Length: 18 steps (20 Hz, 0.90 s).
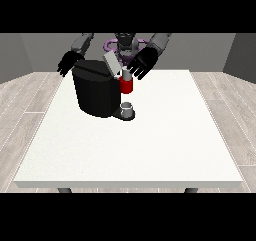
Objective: Insert the coffee pod into the coffee machine and close the lid
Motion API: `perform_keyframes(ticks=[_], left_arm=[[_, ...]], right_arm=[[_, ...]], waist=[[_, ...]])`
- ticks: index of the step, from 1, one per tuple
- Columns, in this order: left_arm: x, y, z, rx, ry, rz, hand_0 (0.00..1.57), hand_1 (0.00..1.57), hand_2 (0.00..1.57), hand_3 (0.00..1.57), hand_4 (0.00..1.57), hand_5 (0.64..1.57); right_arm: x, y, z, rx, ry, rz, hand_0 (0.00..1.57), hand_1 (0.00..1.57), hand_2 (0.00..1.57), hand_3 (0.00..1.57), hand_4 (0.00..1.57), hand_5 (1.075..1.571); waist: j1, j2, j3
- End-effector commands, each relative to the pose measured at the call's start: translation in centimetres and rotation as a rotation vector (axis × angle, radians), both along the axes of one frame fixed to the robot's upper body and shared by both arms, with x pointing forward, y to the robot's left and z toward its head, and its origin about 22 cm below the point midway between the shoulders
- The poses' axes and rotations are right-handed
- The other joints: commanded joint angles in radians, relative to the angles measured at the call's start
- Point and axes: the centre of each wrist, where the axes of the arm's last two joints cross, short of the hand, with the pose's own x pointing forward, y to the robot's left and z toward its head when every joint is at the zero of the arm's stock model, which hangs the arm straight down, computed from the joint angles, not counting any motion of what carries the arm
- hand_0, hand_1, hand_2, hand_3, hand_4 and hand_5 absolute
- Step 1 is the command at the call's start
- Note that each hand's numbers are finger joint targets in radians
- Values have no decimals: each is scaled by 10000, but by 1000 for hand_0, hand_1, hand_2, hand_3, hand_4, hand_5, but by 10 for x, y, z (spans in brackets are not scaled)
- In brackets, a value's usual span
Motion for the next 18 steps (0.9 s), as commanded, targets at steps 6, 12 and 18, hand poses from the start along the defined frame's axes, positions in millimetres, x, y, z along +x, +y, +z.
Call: perform_keyframes(ticks=[6, 12, 18], left_arm=[[1, -1, -2, 195, 253, 53, 1185, 1185, 1250, 1184, 491, 1571], [2, -6, 7, 129, 216, -2, 1221, 1221, 1265, 1171, 485, 1571], [2, -6, -8, 265, 758, -95, 1161, 1161, 1195, 1058, 457, 1571]], right_arm=[[-2, -13, -7, -80, 96, -51, 0, 0, 0, 0, 448, 1571], [-4, -13, -13, -27, 12, 78, 0, 0, 0, 0, 415, 1571], [1, -14, -6, 32, 268, -427, 0, 0, 0, 0, 418, 1571]], waist=[[116, -71, 0], [-17, 227, 2], [208, -39, 2]])
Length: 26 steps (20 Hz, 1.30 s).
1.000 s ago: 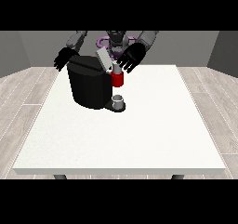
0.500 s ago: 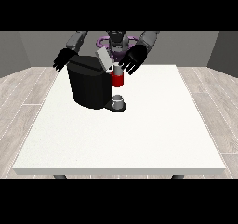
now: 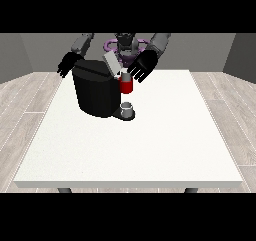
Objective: Insert the coffee pod into the coffee machine and close the lid
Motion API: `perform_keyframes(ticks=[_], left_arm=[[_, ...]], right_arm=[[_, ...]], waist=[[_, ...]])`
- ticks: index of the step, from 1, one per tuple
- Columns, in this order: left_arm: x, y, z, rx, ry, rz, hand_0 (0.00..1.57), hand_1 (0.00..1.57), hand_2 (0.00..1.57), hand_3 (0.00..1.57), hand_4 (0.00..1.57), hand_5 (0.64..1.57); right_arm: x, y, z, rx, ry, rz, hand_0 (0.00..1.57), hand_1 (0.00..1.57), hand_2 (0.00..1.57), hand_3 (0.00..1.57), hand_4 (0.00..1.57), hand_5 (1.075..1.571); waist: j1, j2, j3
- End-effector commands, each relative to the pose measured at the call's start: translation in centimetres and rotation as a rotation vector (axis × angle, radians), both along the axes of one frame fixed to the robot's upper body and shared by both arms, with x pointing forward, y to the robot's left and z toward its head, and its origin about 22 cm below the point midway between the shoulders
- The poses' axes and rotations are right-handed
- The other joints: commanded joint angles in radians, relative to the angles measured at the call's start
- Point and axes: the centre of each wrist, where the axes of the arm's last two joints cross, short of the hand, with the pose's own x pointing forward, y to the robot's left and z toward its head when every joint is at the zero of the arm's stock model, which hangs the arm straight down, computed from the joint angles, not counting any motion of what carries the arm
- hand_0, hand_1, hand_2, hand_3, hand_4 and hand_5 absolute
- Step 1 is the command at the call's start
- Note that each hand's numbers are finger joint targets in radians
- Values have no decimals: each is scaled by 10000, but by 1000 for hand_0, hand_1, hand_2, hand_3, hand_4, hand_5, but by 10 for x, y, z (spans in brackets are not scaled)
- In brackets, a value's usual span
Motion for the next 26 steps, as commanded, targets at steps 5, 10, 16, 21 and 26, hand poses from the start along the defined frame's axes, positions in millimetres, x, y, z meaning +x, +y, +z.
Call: perform_keyframes(ticks=[5, 10, 16, 21, 26], left_arm=[[0, -9, 3, 549, -173, -12, 1105, 1105, 1151, 980, 413, 1571], [1, -9, 10, 584, -147, 58, 1058, 1058, 1125, 961, 367, 1571], [-3, 12, -9, 927, -244, -292, 912, 912, 1022, 865, 363, 1571], [0, 0, 12, 1801, 192, -560, 0, 0, 0, 0, 0, 1571], [-3, 5, -26, 1799, 625, -371, 0, 0, 0, 0, 0, 1571]], right_arm=[[3, -9, -4, 48, 56, -121, 0, 0, 0, 0, 335, 1571], [-1, -1, -12, 144, -127, -57, 0, 0, 0, 0, 431, 1571], [-2, -7, 0, 129, -116, 16, 0, 0, 0, 0, 459, 1571], [7, 4, 1, 52, 41, -305, 0, 0, 0, 0, 413, 1571], [-7, -18, -12, -20, 422, -301, 0, 0, 0, 0, 360, 1571]], waist=[[126, 86, -8], [42, -15, -7], [68, 139, -10], [235, 73, -8], [221, -454, -10]])
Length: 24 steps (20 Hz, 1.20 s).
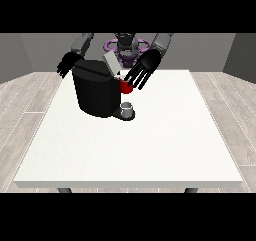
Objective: Insert the coffee pod into the coffee machine and close the lid
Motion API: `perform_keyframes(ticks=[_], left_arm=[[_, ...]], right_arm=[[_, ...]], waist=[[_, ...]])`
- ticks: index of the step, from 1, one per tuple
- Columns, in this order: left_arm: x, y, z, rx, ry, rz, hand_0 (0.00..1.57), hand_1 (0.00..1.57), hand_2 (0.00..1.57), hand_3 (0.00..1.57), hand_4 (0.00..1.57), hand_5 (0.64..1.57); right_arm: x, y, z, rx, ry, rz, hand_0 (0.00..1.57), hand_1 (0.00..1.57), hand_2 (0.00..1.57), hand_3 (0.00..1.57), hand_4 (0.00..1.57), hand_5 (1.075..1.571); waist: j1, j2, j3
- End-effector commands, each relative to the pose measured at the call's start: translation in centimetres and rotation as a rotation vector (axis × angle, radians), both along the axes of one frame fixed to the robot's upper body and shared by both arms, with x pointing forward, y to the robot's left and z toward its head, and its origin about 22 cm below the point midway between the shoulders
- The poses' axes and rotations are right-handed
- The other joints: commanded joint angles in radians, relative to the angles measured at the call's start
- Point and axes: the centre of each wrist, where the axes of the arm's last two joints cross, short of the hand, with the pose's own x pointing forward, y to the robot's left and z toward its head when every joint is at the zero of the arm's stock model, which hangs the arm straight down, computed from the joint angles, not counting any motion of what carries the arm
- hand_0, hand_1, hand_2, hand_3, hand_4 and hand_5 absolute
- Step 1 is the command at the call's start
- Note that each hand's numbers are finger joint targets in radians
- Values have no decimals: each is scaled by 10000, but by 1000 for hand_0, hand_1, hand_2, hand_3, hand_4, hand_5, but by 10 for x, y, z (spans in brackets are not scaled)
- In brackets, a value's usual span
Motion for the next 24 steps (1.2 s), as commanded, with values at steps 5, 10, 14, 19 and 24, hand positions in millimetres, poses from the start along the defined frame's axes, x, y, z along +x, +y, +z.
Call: perform_keyframes(ticks=[5, 10, 14, 19, 24], left_arm=[[1, -14, 10, 66, 46, -193, 0, 0, 0, 0, 0, 1571], [-2, -7, -19, 80, 549, -102, 0, 0, 0, 0, 0, 1571], [-7, -20, -50, -757, 998, -452, 0, 0, 0, 0, 0, 1571], [-16, -7, -93, -4169, 1694, -110, 0, 0, 0, 0, 0, 1571], [-38, -22, -165, -7537, 2830, -64, 0, 0, 0, 0, 0, 1571]], right_arm=[[6, -18, -6, 170, 112, -277, 0, 0, 0, 0, 376, 1571], [-11, 15, -18, 252, 725, -279, 0, 0, 0, 0, 363, 1571], [-27, -19, -50, 177, 1050, -935, 0, 0, 0, 0, 383, 1571], [-41, -45, -57, 269, 1677, -1049, 0, 0, 0, 0, 430, 1571], [-60, -46, -73, 584, 1839, -1416, 0, 0, 0, 0, 445, 1571]], waist=[[351, -227, -2], [374, -900, -7], [960, -1523, -4], [1362, -2444, -16], [1992, -3674, -16]])
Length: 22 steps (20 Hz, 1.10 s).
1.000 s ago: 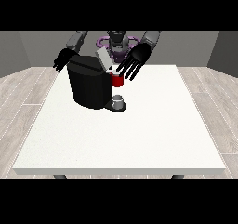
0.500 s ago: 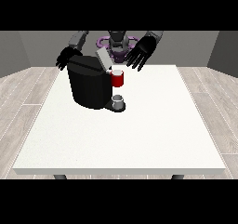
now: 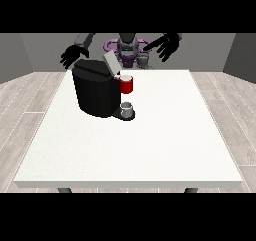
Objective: Insert the coffee pod into the coffee machine and close the lid
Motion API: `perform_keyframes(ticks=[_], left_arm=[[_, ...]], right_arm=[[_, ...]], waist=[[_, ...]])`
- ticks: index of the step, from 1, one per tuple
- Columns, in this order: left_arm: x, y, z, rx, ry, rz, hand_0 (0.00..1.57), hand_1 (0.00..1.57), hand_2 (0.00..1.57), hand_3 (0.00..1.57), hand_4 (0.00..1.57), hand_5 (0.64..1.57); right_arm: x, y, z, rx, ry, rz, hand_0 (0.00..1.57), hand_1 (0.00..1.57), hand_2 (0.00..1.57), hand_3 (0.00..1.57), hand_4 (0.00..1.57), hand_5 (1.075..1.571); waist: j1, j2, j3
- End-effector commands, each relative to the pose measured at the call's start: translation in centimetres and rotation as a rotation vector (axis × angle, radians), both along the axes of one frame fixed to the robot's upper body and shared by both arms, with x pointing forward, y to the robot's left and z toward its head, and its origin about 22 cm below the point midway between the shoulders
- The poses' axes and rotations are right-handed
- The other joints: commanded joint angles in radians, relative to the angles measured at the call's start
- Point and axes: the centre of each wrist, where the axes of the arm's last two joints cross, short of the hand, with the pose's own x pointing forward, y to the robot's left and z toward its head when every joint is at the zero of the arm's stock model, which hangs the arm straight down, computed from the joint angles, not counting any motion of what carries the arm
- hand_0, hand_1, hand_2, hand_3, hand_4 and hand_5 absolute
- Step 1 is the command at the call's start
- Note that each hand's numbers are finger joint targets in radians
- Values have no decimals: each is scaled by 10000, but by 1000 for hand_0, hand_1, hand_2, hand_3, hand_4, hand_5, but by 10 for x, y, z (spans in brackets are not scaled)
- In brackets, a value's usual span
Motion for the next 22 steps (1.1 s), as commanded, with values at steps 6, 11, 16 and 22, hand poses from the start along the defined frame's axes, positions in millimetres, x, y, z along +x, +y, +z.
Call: perform_keyframes(ticks=[6, 11, 16, 22], left_arm=[[-49, 6, -101, -3134, 1790, 659, 0, 0, 0, 0, 191, 1571], [-72, 21, -131, -3982, 2565, 1255, 0, 0, 0, 0, 0, 1571], [-90, -1, -148, -4876, 2563, 1106, 0, 0, 0, 0, 0, 1571], [-93, 15, -137, -5476, 2379, 807, 0, 0, 0, 0, 0, 1571]], right_arm=[[-19, -29, 7, -868, 603, 722, 0, 0, 0, 0, 390, 1571], [3, -19, 49, -885, 168, 1856, 0, 0, 0, 0, 125, 1571], [9, -6, 62, -872, -383, 2158, 0, 0, 0, 0, 0, 1571], [31, -3, 88, -1506, -672, 3033, 0, 0, 0, 0, 0, 1571]], waist=[[917, -1940, 2], [1176, -2324, 2], [1642, -2387, 8], [2175, -1792, 8]])
